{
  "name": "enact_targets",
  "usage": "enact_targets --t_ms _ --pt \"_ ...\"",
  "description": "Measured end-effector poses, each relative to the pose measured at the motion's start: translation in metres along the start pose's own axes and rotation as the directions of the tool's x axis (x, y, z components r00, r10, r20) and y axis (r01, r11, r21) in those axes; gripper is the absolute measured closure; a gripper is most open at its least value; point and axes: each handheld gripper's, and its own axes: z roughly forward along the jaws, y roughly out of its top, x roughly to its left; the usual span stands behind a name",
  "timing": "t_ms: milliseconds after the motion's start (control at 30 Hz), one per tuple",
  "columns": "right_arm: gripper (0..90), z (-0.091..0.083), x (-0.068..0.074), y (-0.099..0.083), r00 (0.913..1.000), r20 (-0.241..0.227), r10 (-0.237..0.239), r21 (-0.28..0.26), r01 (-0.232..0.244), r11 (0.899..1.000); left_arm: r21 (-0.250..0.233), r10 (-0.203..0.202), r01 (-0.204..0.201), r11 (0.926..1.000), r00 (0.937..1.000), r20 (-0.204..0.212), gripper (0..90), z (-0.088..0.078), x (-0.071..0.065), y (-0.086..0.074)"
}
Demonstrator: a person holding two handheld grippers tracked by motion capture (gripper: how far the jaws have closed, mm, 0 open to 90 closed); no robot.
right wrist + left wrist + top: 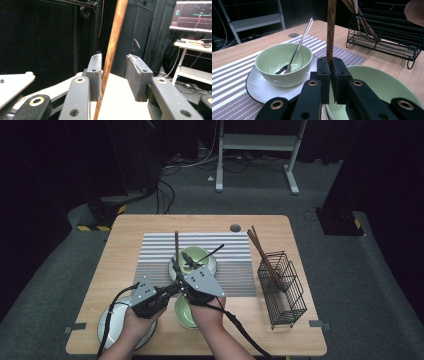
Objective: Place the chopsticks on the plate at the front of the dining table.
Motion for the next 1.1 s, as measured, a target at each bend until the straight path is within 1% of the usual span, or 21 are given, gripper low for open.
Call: enact_targets --t_ms 233,400,633,667,933,1100 --pt "63.4 0.003 -0.009 -0.003 0.9995 0.02 0.025 0.013 -0.025 1.0 -0.022 -0.01 0.011 0.9997 0.9999 0.011 85.3 -0.004 -0.001 0.001" --pt "62.5 0.006 -0.016 -0.007 0.9987 0.033 0.038 0.018 -0.039 0.999 -0.029 -0.015 0.015 0.9995 0.9997 0.018 85.5 -0.007 0.0 0.001" --pt "61.1 0.008 -0.021 -0.01 0.9975 0.042 0.057 0.026 -0.058 0.998 -0.039 -0.02 0.021 0.999 0.9996 0.023 85.5 -0.01 0.0 0.0" --pt "60.9 0.008 -0.022 -0.011 0.9977 0.042 0.052 0.027 -0.053 0.998 -0.04 -0.022 0.023 0.9989 0.9995 0.024 85.5 -0.011 0.0 -0.001" --pt "59.0 0.01 -0.028 -0.016 0.9964 0.052 0.068 0.037 -0.07 0.997 -0.053 -0.028 0.03 0.9982 0.9991 0.031 85.4 -0.013 0.001 -0.002" --pt "58.0 0.01 -0.032 -0.02 0.9946 0.059 0.086 0.044 -0.089 0.995 -0.059 -0.029 0.031 0.9978 0.999 0.033 85.4 -0.015 0.0 -0.002"
